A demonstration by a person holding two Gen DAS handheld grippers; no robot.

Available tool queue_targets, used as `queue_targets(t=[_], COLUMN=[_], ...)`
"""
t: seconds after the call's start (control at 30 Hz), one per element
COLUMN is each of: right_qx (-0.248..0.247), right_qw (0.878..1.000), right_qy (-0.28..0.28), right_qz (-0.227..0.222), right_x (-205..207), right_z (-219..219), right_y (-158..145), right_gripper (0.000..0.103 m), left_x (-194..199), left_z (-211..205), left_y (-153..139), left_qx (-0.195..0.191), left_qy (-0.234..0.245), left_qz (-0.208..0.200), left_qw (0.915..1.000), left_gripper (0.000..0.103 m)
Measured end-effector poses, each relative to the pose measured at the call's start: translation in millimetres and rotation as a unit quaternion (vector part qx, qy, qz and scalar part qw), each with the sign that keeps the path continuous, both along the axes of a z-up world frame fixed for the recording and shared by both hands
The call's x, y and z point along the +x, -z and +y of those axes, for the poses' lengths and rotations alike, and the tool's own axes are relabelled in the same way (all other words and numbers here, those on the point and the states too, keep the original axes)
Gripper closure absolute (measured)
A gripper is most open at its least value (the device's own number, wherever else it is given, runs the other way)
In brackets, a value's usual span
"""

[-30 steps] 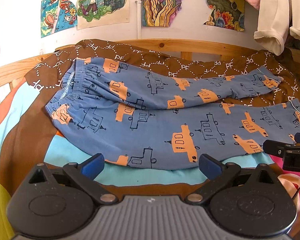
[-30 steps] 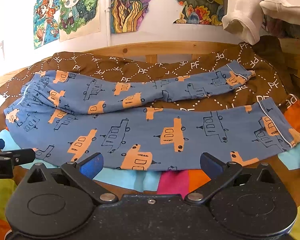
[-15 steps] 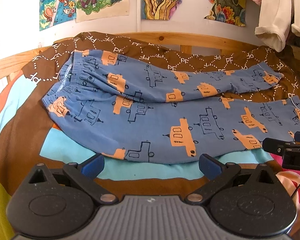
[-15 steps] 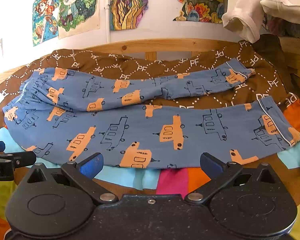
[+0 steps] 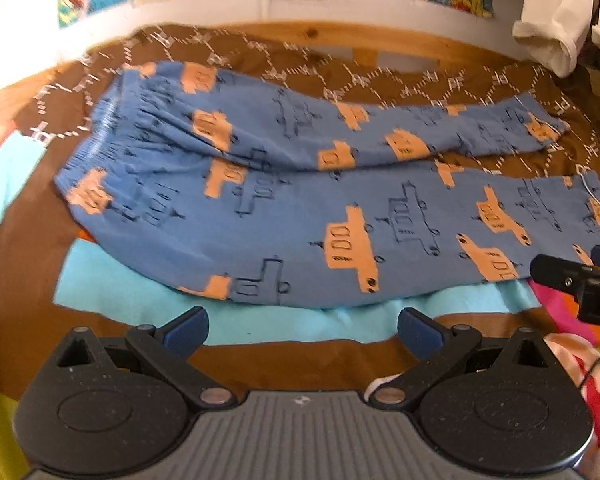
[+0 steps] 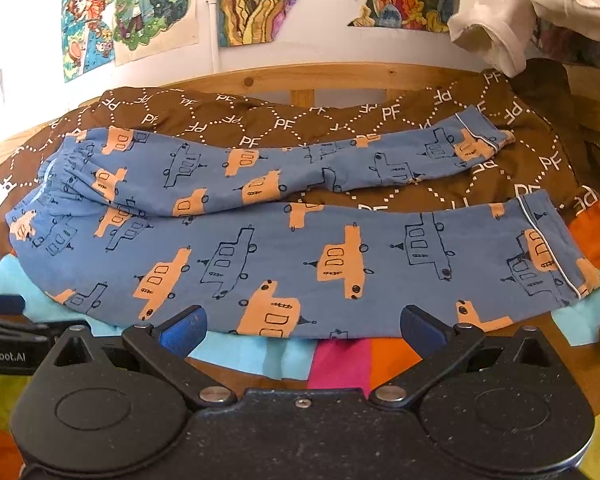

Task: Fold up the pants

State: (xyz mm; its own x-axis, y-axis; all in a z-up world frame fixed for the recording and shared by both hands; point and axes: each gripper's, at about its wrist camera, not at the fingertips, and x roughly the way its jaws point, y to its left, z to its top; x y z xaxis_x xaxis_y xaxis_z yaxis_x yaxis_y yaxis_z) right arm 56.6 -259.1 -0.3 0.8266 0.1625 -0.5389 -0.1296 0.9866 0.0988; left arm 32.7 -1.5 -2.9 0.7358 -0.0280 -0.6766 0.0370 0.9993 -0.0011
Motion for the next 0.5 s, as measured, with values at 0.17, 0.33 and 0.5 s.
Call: queue_targets(t=[0.17, 0.33, 0.5], right_qx=[0.023, 0.014, 0.001], right_qw=[0.999, 1.000, 1.000], right_qy=[0.002, -0.005, -0.021], right_qz=[0.024, 0.018, -0.005], right_x=[10.4, 21.4, 46.6], right_z=[-11.4, -17.4, -24.9], right_y=[-12.1, -30.5, -53.2], right_gripper=[0.001, 0.001, 0.001], left_x=[22.5, 54.5, 94.4], left_z=[4.8, 6.8, -1.4], left_y=[-18.7, -45.0, -72.2], left_qx=[0.003, 0.009, 0.060], left_qy=[0.017, 0.037, 0.063], left_qz=[0.017, 0.029, 0.027], left_qw=[0.9997, 0.9989, 0.9958], left_gripper=[0.000, 0.000, 0.000])
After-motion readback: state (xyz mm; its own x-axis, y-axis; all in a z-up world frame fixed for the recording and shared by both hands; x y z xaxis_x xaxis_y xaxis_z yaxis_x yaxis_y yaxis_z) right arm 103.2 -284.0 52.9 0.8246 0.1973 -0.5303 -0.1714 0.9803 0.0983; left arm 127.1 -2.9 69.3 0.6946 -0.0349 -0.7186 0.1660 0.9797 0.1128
